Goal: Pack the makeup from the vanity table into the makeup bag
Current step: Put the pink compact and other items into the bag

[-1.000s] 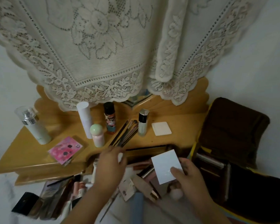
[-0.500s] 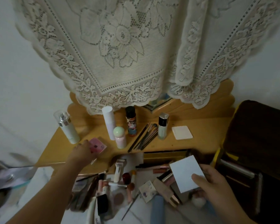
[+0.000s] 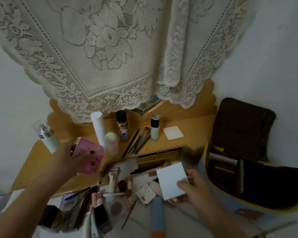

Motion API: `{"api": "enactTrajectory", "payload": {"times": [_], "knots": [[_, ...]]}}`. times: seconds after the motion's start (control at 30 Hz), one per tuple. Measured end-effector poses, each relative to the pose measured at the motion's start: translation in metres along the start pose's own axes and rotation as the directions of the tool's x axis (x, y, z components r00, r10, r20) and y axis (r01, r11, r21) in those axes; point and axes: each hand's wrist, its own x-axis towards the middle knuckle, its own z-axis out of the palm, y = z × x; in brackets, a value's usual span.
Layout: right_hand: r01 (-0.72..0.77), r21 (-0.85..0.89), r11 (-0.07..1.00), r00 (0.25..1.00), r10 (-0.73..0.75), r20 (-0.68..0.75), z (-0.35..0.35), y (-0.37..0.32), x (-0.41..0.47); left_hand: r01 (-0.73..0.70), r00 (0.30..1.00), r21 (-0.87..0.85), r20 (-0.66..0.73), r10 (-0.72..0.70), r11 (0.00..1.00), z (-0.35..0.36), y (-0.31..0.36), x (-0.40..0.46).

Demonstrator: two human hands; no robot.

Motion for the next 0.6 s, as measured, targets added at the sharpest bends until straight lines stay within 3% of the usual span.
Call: {"api": "enactTrajectory", "payload": {"times": [0.1,0.23,0.4,0.47,0.6], "knots": [[-0.009,-0.030,1.000,0.999,0.008,-0.043,-0.009,0.011,-0.006,-0.046,0.966,-0.150,0.247,0.082,0.988,0.025,0.034,-0.029],[0.006,-0.007,1.000,0.998,-0.007,-0.064,-0.037,0.012,-0.018,0.077,0.813,-0.376,0.561,0.160,0.924,0.087,0.065,-0.063],[0.061,0.019,0.998,0.995,-0.059,-0.082,-0.084,0.002,-0.020,0.197,0.644,-0.426,0.735,0.211,0.883,0.165,0.099,-0.084],[0.062,0.071,0.996,0.992,-0.054,-0.111,-0.105,-0.003,-0.015,0.219,0.639,-0.440,0.739,0.212,0.871,0.191,0.116,-0.087],[-0.005,0.161,0.987,0.991,0.026,-0.131,-0.148,-0.016,0.003,0.245,0.700,-0.484,0.687,0.192,0.840,0.237,0.153,-0.088]]}}
